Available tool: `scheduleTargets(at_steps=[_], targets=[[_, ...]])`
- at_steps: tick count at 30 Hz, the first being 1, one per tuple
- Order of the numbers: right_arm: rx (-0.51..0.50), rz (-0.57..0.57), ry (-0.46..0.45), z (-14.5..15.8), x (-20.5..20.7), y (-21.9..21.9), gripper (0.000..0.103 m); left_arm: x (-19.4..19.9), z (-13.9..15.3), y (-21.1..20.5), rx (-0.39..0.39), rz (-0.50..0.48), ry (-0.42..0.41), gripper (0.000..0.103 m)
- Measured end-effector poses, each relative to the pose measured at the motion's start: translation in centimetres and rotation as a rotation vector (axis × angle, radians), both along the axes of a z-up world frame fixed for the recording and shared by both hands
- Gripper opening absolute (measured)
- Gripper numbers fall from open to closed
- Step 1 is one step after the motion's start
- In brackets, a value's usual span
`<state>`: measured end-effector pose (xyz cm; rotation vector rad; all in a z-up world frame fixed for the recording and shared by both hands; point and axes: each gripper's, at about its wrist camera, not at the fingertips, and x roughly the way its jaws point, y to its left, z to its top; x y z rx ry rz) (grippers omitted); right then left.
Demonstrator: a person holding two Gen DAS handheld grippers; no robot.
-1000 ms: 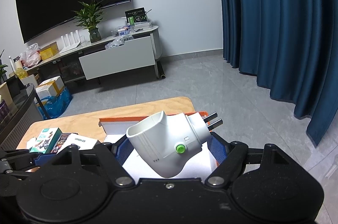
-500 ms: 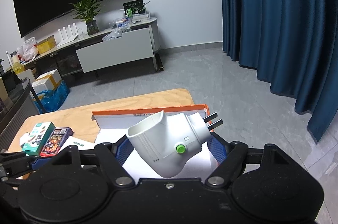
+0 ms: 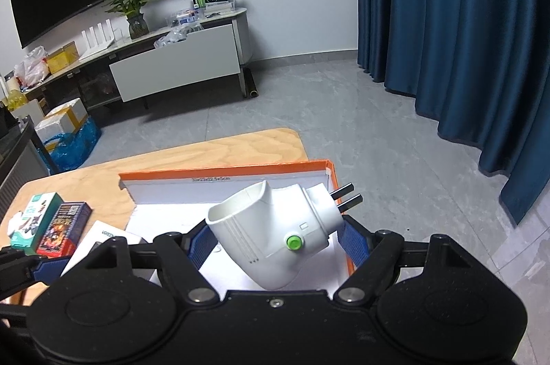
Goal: Organize rigid objects
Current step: 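Lower and release the box from left tool while right tool drops the plug inside, then move both tools back over the table toward the remaining items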
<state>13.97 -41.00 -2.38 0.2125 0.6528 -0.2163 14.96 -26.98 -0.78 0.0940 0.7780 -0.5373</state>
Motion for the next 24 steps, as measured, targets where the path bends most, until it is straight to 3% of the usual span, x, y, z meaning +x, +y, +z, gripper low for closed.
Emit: scheduleTargets(at_steps=[6,8,12,15,24], targets=[[0.005,0.009,0.024,-0.2,0.6,-0.7,0.099,0.9,-0.8,-1.1,-0.014,-0.033,0.031,0.061],[0.025,0.022,0.035,-0.1,0.3,-1.1,0.1,1.2,-1.2,-1.2,-0.019,-0.041,0.054,0.076],[0.049,-0.001,-0.001,0.3,-1.4,-1.5,0.1,1.0,-1.2,-0.7,-0.033,-0.038,0.079,0.084],[0.005,-0.005,-0.062,0.3,-3.3,-1.2,0.1,0.4,-0.6,0.6,-0.039,-0.029,0.076,0.087],[-0.041,-0.018,-0.122,0.0,-3.8,-0.3,0.1,-1.7,2.4,7.0,-0.081,0.07,0.032,0.091]])
